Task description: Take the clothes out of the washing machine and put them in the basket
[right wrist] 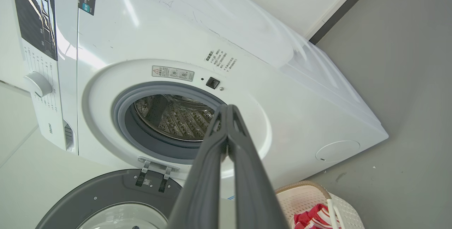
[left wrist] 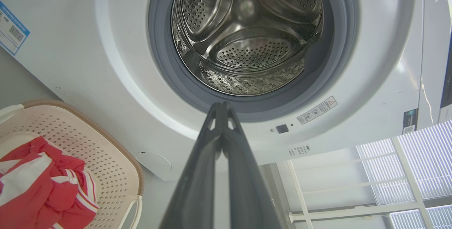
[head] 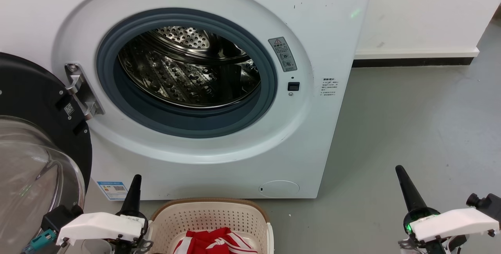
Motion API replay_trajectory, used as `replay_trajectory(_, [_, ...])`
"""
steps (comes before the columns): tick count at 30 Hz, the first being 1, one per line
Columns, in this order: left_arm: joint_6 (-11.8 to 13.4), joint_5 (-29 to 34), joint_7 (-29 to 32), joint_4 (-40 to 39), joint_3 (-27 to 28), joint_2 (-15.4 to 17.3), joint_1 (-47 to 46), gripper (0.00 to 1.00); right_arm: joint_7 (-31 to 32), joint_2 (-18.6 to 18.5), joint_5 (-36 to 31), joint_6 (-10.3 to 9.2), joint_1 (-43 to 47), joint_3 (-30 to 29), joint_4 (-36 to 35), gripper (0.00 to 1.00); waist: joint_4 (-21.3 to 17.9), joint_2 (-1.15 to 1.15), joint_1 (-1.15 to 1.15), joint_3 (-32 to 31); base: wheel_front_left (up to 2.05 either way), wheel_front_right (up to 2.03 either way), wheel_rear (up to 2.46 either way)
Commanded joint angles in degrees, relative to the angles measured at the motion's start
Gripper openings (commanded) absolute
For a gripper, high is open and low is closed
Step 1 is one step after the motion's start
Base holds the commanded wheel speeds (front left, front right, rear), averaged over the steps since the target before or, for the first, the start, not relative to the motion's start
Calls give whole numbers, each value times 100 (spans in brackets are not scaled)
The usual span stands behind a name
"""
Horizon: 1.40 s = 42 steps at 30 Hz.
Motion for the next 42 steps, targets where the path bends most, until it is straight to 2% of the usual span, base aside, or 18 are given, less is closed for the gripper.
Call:
replay_trajectory(1, [-38, -138, 34, -31, 57, 0, -159, 0, 25, -30, 184, 0, -183, -33, -15, 0, 0, 0, 0, 6, 0, 0, 0])
replay_trajectory(42, [-360, -1914, 485, 88, 437, -321, -339, 0, 228, 12, 2363, -1, -518, -355, 383, 0, 2, 0, -1, 176, 0, 0, 0])
